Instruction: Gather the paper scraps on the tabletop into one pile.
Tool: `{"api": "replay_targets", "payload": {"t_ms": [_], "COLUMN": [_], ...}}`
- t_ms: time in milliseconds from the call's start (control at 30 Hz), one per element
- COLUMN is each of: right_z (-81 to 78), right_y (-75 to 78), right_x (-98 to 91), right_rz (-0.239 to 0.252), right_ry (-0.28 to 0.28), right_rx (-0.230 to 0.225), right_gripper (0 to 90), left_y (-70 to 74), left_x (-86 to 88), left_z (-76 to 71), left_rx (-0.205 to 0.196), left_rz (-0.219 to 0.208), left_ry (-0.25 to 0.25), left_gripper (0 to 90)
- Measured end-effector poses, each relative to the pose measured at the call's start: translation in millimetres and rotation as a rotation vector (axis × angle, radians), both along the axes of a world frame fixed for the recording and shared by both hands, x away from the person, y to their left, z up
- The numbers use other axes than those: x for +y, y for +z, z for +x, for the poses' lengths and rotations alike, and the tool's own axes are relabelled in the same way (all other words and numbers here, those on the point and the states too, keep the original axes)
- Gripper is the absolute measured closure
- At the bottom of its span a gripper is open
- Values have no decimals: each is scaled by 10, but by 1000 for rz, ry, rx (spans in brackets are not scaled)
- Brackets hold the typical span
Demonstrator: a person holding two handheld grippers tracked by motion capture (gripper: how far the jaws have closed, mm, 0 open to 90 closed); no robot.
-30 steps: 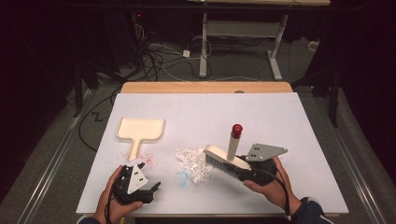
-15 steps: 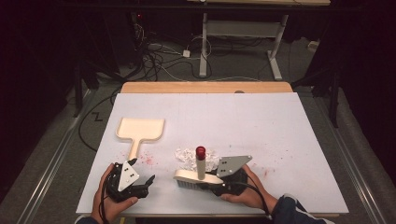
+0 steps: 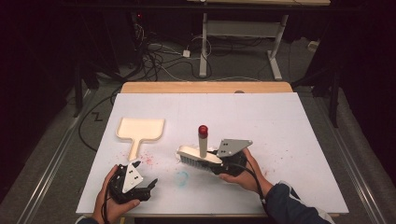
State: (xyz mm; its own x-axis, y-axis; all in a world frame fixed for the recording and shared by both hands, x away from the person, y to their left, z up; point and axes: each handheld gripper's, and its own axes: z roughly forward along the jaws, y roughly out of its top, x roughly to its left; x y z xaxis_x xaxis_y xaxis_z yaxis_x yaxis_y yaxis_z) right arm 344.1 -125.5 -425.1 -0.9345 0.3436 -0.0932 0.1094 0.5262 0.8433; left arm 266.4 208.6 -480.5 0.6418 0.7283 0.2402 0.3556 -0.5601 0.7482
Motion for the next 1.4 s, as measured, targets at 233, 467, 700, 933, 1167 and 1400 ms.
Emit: {"api": "replay_targets", "payload": {"t_ms": [233, 467, 700, 933, 1167, 1400], "right_z": [-127, -38, 149, 77, 98, 164], "right_y": [284, 210, -133, -247, -229, -175], "right_x": [-373, -583, -455, -15, 308, 320], "right_rz": [51, 25, -92, -83, -33, -3], "right_ry": [-126, -372, -521, -510, -477, -455], "right_rx": [-51, -58, -39, -58, -41, -41], "right_gripper": [676, 676, 676, 673, 675, 676], "left_y": [7, 4, 4, -4, -5, -3], "left_x": [-15, -38, -31, -55, -55, -43], "left_z": [-10, 4, 12, 20, 25, 19], "left_rx": [0, 2, 4, 9, 9, 8], "left_rz": [9, 12, 14, 13, 2, 1], "left_ry": [-4, -4, -5, -13, -18, -21], "left_gripper": [170, 170, 170, 170, 170, 170]}}
